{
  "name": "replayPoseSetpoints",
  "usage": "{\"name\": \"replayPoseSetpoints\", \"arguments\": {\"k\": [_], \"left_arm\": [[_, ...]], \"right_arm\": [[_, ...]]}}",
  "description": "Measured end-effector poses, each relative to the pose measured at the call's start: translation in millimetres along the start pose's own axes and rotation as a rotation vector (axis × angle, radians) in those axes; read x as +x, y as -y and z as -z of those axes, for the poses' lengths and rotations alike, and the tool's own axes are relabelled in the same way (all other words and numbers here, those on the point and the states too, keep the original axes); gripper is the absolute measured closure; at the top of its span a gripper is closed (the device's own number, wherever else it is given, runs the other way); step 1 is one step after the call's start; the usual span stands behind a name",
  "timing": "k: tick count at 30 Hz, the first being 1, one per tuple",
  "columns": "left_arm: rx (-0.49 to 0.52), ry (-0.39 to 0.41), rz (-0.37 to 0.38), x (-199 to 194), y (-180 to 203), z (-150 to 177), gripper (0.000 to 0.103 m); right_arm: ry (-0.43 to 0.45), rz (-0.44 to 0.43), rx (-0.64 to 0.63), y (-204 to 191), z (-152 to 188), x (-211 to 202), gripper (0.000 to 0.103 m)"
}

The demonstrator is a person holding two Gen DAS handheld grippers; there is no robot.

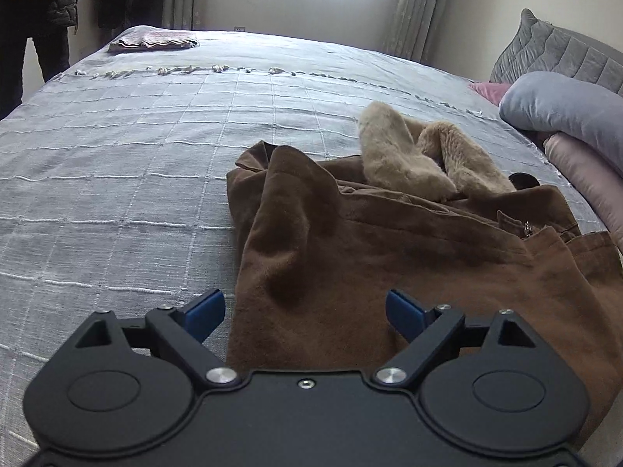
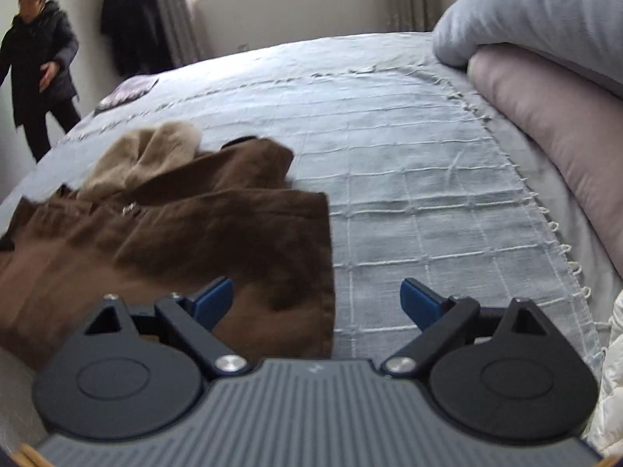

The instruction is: Fold large clothes

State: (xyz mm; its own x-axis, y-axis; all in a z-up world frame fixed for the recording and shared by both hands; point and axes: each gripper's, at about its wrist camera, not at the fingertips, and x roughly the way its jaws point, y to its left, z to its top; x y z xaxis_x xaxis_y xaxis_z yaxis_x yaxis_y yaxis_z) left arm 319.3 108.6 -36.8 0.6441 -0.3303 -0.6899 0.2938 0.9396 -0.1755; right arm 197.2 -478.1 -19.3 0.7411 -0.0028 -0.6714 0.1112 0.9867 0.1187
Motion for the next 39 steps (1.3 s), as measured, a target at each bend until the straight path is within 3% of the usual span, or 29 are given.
{"name": "replayPoseSetpoints", "arguments": {"k": [2, 5, 11, 14, 16, 17, 19, 23, 27, 31, 34, 37, 39], "left_arm": [[0.018, -0.004, -0.009, 4.9, 3.5, -0.2, 0.015], [0.041, 0.001, -0.028, 9.7, 8.3, -2.7, 0.026], [-0.002, 0.04, -0.049, 14.9, -0.1, -12.3, 0.055], [-0.034, 0.063, -0.036, 16.1, -6.8, -14.1, 0.072], [-0.041, 0.082, -0.022, 14.5, -5.9, -13.9, 0.089], [-0.039, 0.098, -0.025, 11.8, -3.6, -13.8, 0.091], [-0.052, 0.147, -0.032, 2.0, 0.1, -14.1, 0.094], [-0.102, 0.269, -0.012, -23.6, 6.1, -26.2, 0.095], [-0.063, 0.382, -0.067, -31.3, 17.4, -58.3, 0.095], [-0.083, 0.389, -0.158, 3.7, 10.0, -95.3, 0.095], [-0.016, 0.349, -0.258, 54.8, 8.1, -105.1, 0.094], [0.125, 0.268, -0.384, 122.3, 13.2, -91.0, 0.089], [0.152, 0.198, -0.417, 165.2, 12.7, -73.8, 0.086]], "right_arm": [[-0.025, -0.031, -0.008, -8.3, -2.0, 14.6, 0.009], [-0.043, -0.034, 0.008, -18.8, -10.8, 43.0, 0.009], [0.004, 0.022, 0.049, -34.7, -26.1, 91.4, 0.012], [0.05, 0.012, 0.049, -40.7, -27.2, 99.4, 0.045], [0.081, 0.015, 0.057, -43.1, -28.0, 97.8, 0.071], [0.092, 0.02, 0.049, -44.2, -28.2, 94.9, 0.076], [0.131, 0.042, 0.034, -45.7, -29.2, 84.9, 0.086], [0.248, 0.057, 0.028, -46.3, -37.8, 57.2, 0.09], [0.348, 0.083, -0.001, -57.9, -73.8, 47.1, 0.09], [0.37, 0.104, -0.018, -75.0, -123.0, 79.7, 0.09], [0.334, 0.13, -0.034, -85.2, -145.6, 125.9, 0.09], [0.253, 0.168, -0.036, -87.1, -149.5, 181.6, 0.084], [0.168, 0.225, -0.01, -83.2, -141.9, 223.1, 0.076]]}}
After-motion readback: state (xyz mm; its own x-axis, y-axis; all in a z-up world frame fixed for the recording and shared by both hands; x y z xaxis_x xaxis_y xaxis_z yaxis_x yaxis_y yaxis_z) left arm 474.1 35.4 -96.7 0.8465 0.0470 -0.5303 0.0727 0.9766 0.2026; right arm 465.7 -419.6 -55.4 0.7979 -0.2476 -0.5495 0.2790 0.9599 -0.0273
